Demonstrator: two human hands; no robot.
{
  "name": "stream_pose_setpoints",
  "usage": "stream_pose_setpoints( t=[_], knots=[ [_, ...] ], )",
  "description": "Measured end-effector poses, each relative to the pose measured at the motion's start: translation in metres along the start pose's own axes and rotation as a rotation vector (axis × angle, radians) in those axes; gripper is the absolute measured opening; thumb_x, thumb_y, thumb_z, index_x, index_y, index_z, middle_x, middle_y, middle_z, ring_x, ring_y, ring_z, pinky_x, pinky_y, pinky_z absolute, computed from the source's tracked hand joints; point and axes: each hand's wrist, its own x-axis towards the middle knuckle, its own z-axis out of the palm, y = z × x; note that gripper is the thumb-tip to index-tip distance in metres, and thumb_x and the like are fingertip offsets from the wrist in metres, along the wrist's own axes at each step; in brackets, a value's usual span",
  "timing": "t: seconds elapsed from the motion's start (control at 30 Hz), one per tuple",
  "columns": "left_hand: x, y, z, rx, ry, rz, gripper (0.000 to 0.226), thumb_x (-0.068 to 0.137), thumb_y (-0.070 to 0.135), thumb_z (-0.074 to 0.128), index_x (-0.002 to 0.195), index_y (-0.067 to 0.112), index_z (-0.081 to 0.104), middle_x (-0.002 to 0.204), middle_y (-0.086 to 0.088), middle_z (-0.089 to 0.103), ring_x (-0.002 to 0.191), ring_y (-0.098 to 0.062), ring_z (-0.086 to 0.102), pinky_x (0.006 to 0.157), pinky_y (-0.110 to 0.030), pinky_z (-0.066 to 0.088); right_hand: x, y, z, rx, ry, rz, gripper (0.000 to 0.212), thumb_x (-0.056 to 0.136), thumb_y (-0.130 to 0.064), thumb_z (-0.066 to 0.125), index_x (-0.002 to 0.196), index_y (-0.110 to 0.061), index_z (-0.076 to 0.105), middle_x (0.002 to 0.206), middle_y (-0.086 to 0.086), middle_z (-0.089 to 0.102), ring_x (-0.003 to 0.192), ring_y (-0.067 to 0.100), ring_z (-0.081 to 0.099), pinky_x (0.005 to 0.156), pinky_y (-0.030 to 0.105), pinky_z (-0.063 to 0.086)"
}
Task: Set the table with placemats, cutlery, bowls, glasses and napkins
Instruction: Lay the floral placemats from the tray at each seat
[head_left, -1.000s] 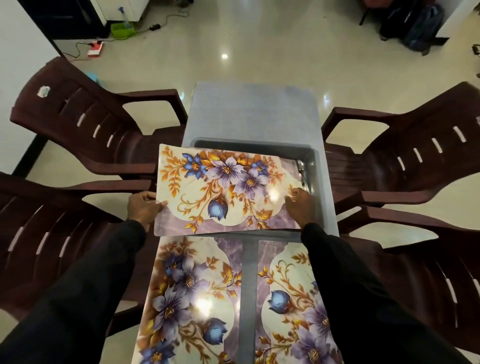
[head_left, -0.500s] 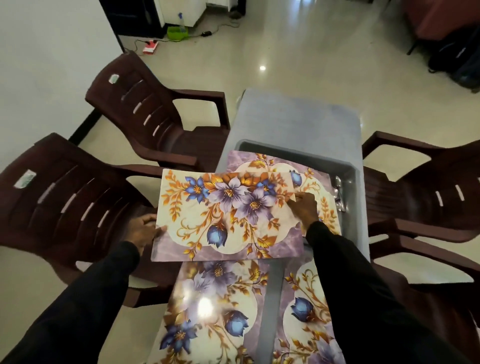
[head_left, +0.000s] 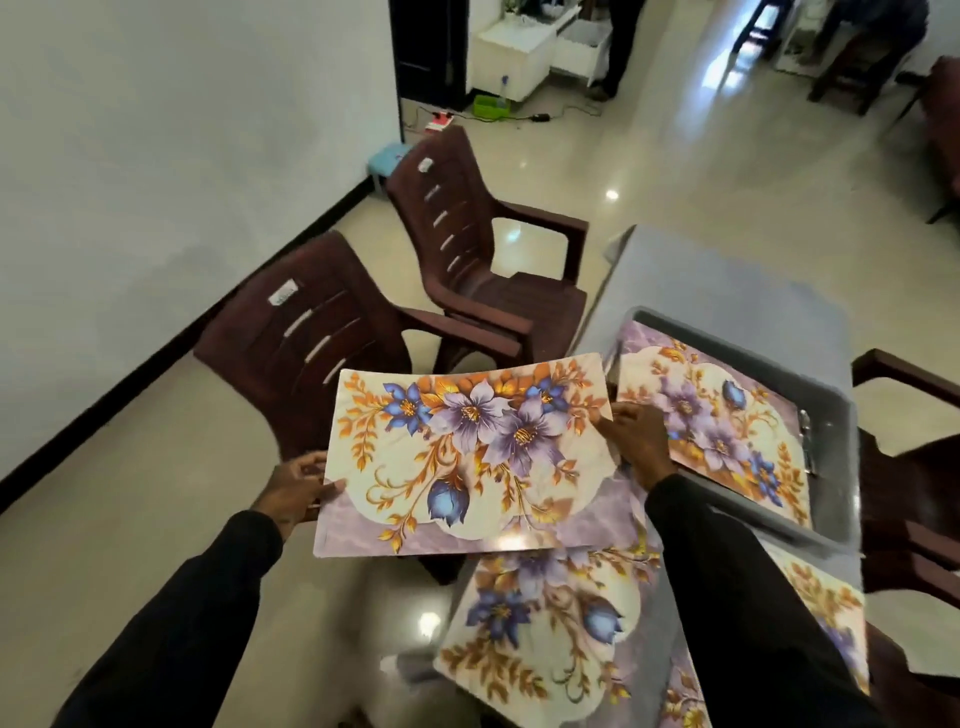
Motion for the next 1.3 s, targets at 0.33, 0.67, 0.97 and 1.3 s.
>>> stream_pose_setpoints(
  t=[0.33, 0.67, 0.97, 1.3],
  knots=[
    [-0.066, -0.049, -0.193, -0.167, 0.119, 0.031, 0.030, 0.093, 0.012, 0.073, 0.121, 0.011, 0.065, 0.107, -0.009, 0.078, 0.097, -0.032, 0.072, 0.077, -0.039, 0.059, -0.080, -0.076, 0.187, -0.017, -0.160, -0.112, 0.008, 0.084, -0.008, 0.082, 0.089, -0.006, 0.076, 0.083, 0.006, 0.076, 0.064, 0.006, 0.071, 0.059, 0.024, 0.056],
    [-0.071, -0.051, -0.326, -0.295, 0.274, 0.073, 0.032, 0.096, 0.033, 0.070, 0.120, 0.014, 0.066, 0.108, -0.008, 0.078, 0.101, -0.032, 0.072, 0.082, -0.040, 0.058, -0.097, -0.144, 0.339, -0.028, -0.264, -0.145, 0.018, 0.086, -0.019, 0.080, 0.098, -0.007, 0.076, 0.092, 0.008, 0.078, 0.088, 0.027, 0.075, 0.078, 0.043, 0.062],
    [0.019, 0.013, -0.421, -0.260, 0.331, 0.085, 0.027, 0.099, 0.026, 0.066, 0.117, 0.006, 0.067, 0.106, -0.011, 0.078, 0.099, -0.033, 0.072, 0.082, -0.041, 0.057, -0.039, -0.199, 0.454, 0.042, -0.311, -0.111, 0.025, 0.089, -0.017, 0.077, 0.107, -0.002, 0.072, 0.102, 0.012, 0.077, 0.091, 0.028, 0.076, 0.074, 0.041, 0.062],
    [0.163, 0.144, -0.521, -0.133, 0.302, 0.102, 0.011, 0.098, 0.020, 0.067, 0.107, 0.015, 0.070, 0.096, -0.005, 0.079, 0.092, -0.025, 0.071, 0.076, -0.037, 0.054, 0.048, -0.268, 0.558, 0.115, -0.252, -0.016, 0.025, 0.087, -0.019, 0.076, 0.105, -0.002, 0.072, 0.101, 0.012, 0.077, 0.091, 0.028, 0.076, 0.075, 0.042, 0.061]
  ],
)
